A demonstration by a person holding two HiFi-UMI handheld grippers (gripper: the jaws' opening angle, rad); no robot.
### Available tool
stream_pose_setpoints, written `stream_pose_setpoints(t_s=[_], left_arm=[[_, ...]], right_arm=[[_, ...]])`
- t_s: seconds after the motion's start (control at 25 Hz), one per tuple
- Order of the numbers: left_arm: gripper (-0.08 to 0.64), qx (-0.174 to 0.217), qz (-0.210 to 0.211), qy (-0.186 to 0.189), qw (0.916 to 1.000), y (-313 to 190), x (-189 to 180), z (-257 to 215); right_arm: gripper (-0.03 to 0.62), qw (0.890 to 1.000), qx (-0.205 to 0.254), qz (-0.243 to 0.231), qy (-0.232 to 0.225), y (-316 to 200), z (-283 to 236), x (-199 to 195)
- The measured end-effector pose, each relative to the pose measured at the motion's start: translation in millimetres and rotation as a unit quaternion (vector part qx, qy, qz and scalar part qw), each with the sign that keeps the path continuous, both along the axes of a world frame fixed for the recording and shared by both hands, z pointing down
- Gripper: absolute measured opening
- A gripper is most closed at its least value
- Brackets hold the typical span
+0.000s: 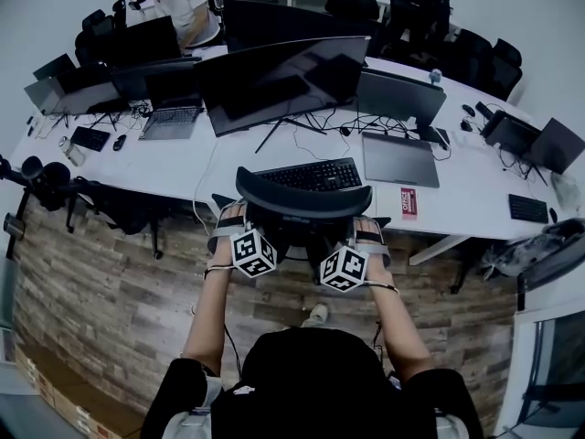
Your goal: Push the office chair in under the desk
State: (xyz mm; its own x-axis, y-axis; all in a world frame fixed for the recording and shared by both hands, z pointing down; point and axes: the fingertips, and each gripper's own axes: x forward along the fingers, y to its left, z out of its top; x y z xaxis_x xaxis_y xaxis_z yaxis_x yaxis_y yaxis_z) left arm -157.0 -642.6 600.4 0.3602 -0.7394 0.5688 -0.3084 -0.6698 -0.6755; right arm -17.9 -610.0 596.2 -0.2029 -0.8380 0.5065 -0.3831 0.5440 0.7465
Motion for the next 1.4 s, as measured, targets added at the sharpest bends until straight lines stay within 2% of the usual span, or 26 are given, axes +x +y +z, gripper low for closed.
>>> stream_pose_setpoints(t_s=[0.16,0.44,0.56,0.72,0.84,0.92,1.08,1.4], left_arm=[[0.396,0.003,-0.019,0.011,0.9998,9,-6,-7],[0.396,0.005,-0.054,0.092,0.9942,31,-13,-34],[0.394,0.001,-0.067,0.135,0.9886,39,-13,-44],[0.394,0.008,-0.068,0.16,0.9848,48,-6,-57],[0.382,0.005,-0.079,0.19,0.9785,53,-7,-63],[0.357,0.002,-0.09,0.222,0.9708,55,-10,-67],[0.203,0.01,-0.126,0.287,0.9495,57,-23,-78],[0.07,0.035,-0.154,0.395,0.9048,65,-35,-109]], right_arm=[[0.308,0.999,0.0,0.013,-0.039,6,-10,-1],[0.301,0.993,-0.002,0.039,-0.108,18,-32,8],[0.259,0.989,0.006,0.049,-0.14,21,-44,13],[0.208,0.98,0.019,0.065,-0.188,27,-62,21],[0.151,0.97,0.029,0.076,-0.231,28,-76,25],[0.116,0.961,0.032,0.082,-0.263,29,-84,29],[0.075,0.949,0.036,0.079,-0.302,29,-93,31],[0.046,0.932,0.048,0.065,-0.352,35,-105,24]])
